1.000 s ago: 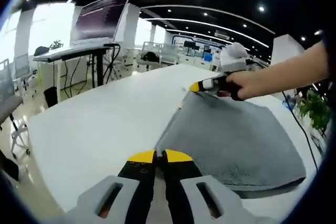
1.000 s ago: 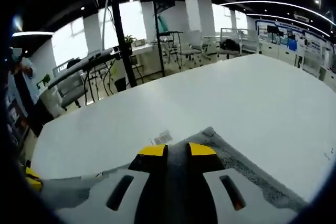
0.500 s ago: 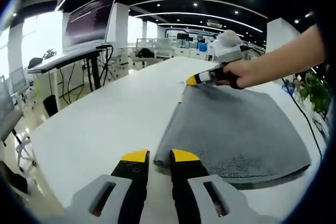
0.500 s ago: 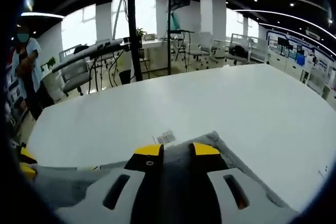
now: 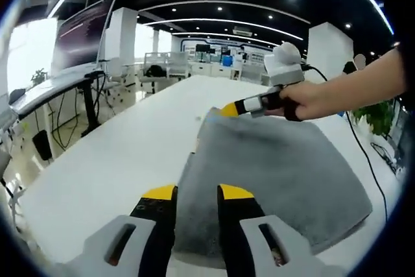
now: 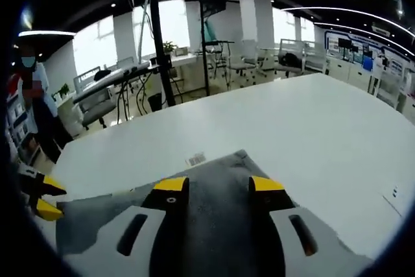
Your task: Fold the towel on the table until its edges align and the towel forms a compact rectangular stack.
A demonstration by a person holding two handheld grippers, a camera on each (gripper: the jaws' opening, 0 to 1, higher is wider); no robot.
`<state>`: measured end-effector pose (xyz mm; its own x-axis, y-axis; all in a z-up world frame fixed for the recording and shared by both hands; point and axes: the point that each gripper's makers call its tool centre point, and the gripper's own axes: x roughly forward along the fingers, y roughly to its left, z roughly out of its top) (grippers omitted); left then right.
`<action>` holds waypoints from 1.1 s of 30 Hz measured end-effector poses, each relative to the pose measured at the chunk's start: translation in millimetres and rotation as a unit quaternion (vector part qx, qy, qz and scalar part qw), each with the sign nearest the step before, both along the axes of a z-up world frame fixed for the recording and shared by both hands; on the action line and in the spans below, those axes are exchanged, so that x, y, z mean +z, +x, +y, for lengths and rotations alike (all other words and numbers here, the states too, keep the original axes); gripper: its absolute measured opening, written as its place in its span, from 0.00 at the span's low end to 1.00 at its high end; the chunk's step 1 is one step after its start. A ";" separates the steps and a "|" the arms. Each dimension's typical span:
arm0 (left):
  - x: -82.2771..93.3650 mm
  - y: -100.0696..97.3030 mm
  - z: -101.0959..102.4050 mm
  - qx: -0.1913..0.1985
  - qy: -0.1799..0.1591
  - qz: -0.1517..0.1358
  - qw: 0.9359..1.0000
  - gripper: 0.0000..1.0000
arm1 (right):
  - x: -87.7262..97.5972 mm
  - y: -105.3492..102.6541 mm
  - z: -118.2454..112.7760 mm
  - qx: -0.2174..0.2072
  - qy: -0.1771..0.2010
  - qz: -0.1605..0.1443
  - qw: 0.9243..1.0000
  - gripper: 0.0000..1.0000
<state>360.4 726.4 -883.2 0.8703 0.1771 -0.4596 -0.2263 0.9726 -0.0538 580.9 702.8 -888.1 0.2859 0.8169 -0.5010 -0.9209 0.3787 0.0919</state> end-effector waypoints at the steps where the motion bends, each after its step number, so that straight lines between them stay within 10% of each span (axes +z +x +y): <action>1: 1.2 2.9 -0.4 -0.005 0.001 -0.001 1.000 0.28 | 0.0 2.3 -3.9 -0.003 -0.001 0.001 1.000 0.38; 33: -21.7 67.4 17.6 -0.088 0.043 0.063 0.993 0.27 | 7.5 26.0 -207.5 -0.179 -0.031 0.007 0.983 0.41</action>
<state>427.8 744.0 -904.9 0.8277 0.0707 -0.5566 -0.0527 0.9974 0.0483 607.0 495.4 -880.6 0.5423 0.6330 -0.5524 -0.7266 0.6835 0.0698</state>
